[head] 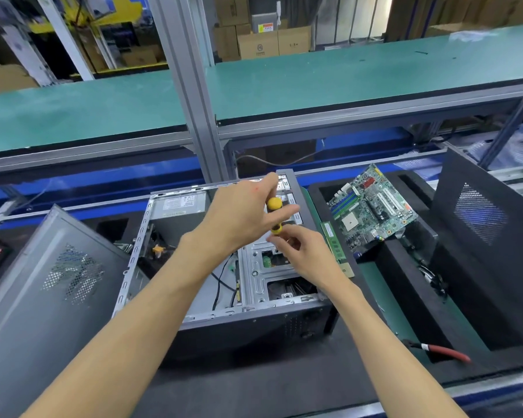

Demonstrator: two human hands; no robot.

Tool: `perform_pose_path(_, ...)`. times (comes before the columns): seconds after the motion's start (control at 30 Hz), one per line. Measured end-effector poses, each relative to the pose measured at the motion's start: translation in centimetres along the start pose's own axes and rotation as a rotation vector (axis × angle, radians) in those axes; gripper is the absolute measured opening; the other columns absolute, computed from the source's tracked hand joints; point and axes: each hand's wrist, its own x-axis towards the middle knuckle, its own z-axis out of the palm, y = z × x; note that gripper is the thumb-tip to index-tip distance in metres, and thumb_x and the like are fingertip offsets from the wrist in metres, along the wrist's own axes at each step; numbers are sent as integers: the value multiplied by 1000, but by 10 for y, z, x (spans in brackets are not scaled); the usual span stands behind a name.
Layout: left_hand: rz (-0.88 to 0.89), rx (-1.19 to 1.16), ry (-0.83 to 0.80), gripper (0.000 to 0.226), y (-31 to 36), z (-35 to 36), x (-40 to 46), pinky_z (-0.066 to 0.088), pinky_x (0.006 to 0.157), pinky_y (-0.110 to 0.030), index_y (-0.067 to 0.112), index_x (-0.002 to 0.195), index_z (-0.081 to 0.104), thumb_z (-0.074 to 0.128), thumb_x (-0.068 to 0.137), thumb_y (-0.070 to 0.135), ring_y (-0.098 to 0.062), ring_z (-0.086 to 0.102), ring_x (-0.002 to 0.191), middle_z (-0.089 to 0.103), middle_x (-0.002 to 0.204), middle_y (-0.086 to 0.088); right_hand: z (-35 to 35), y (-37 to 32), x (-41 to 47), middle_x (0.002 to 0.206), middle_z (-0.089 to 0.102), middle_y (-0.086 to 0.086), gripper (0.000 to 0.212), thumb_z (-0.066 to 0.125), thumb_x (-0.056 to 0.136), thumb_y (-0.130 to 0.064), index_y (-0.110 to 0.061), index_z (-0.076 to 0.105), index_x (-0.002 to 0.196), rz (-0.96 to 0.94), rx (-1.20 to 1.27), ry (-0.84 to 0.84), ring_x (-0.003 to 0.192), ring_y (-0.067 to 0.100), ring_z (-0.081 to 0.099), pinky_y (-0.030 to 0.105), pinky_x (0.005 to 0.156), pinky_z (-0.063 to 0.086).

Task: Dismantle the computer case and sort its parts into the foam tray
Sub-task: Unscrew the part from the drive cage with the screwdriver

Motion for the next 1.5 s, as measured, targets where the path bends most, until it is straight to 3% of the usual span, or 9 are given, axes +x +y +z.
perform_pose_path(0.17,171,-202,-104,27,-8,-5,0,54,72,-38,26,115,53,63,92,38,-14,59,88,53,109,10,-1,0,0,73,58,-10,16,59,103,-25,-31,73,98,-11,0,-6,64,6,51,34,64,44)
perform_pose_path(0.47,-73,131,-50,57,-4,3,13,26,49,-24,24,62,43,44,90,74,-10,50,54,51,57,8,0,1,1,85,56,-10,24,55,103,-33,-32,71,120,-22,-114,-57,67,2,51,31,68,45)
perform_pose_path(0.63,151,-218,-138,31,-4,-12,10,50,71,-30,29,118,56,65,92,43,-10,57,90,49,116,10,0,4,3,88,63,-4,20,54,104,-25,-28,74,107,-13,-83,-31,64,9,51,39,69,48)
perform_pose_path(0.73,199,-284,-127,17,-2,-16,9,53,74,-36,22,108,66,68,91,23,-13,58,80,56,99,7,1,5,2,84,60,-7,19,55,103,-26,-29,72,113,-24,-110,-30,64,7,52,33,66,44)
perform_pose_path(0.87,5,39,20,43,1,-4,7,34,51,-28,26,80,42,56,90,65,-13,50,56,50,61,8,1,6,2,80,66,-8,6,63,100,-30,-29,67,96,-15,-31,-14,61,4,52,24,61,41)
perform_pose_path(1.03,219,-249,-45,25,-2,-5,4,55,68,-37,27,116,57,64,94,37,-11,58,85,53,115,10,0,3,2,73,59,-18,16,58,103,-23,-29,73,99,-25,-24,-1,60,7,49,21,60,38)
perform_pose_path(1.3,-4,19,68,43,-2,3,5,37,52,-29,24,84,44,51,92,66,-18,54,61,49,65,8,1,3,2,81,67,-9,8,64,99,-27,-25,72,100,-18,-18,-1,61,8,53,29,62,46)
perform_pose_path(1.43,165,-258,-42,29,-5,-2,-2,56,73,-37,26,123,57,62,96,35,-12,60,88,53,113,7,1,2,1,72,62,-10,18,59,101,-21,-29,73,95,-20,10,12,66,21,57,32,64,45)
perform_pose_path(1.5,192,-333,-66,29,-8,-5,-1,56,76,-38,22,122,60,65,94,20,-12,59,87,56,108,5,1,3,1,73,64,-6,18,57,102,-23,-30,73,98,-10,-8,4,65,20,57,35,63,46)
